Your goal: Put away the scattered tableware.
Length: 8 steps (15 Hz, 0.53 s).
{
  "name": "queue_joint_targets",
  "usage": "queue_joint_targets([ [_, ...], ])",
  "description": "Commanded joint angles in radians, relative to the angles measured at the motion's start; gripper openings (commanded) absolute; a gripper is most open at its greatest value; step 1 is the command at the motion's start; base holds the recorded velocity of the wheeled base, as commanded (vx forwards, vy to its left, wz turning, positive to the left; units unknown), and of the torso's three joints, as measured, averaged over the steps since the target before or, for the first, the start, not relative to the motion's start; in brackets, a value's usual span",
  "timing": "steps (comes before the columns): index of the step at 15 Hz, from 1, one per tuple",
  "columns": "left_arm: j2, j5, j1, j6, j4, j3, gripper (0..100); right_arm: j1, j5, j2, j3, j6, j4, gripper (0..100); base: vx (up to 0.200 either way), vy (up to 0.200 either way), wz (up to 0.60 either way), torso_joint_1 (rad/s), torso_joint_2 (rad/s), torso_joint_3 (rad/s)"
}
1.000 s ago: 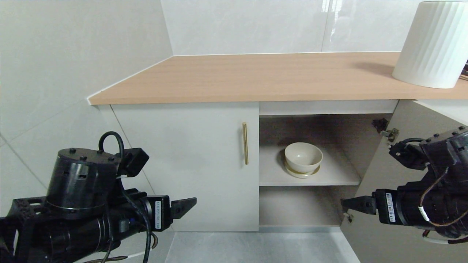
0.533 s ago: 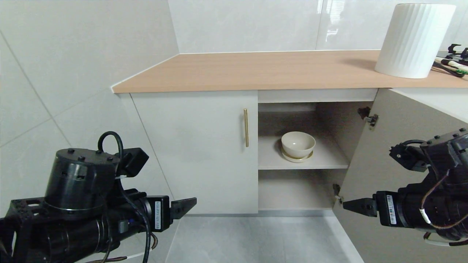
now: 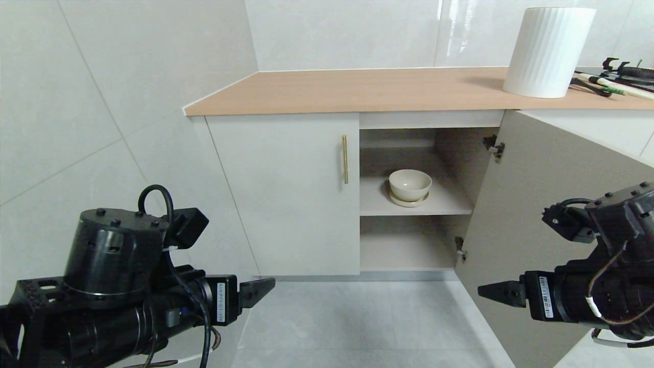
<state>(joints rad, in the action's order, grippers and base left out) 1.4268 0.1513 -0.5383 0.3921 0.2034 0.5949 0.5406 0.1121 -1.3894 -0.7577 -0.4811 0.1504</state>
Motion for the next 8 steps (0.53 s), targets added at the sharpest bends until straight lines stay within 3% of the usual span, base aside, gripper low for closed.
queue_joint_targets([
  [1, 0.003, 0.001, 0.0, 0.001, 0.001, 0.0, 100, 0.001, 0.0, -0.002, 0.0, -0.001, 0.0, 100, -0.2, 0.0, 0.0, -0.002, 0.01, 0.007],
  [2, 0.003, 0.001, 0.0, 0.001, 0.001, 0.0, 100, 0.001, 0.0, -0.002, 0.0, 0.001, 0.0, 100, -0.2, 0.0, 0.0, 0.002, 0.0, 0.002],
  [8, 0.003, 0.001, 0.001, 0.001, 0.001, -0.004, 100, 0.001, 0.003, 0.003, 0.0, 0.001, 0.0, 100, 0.0, 0.0, 0.0, 0.0, 0.0, 0.0],
])
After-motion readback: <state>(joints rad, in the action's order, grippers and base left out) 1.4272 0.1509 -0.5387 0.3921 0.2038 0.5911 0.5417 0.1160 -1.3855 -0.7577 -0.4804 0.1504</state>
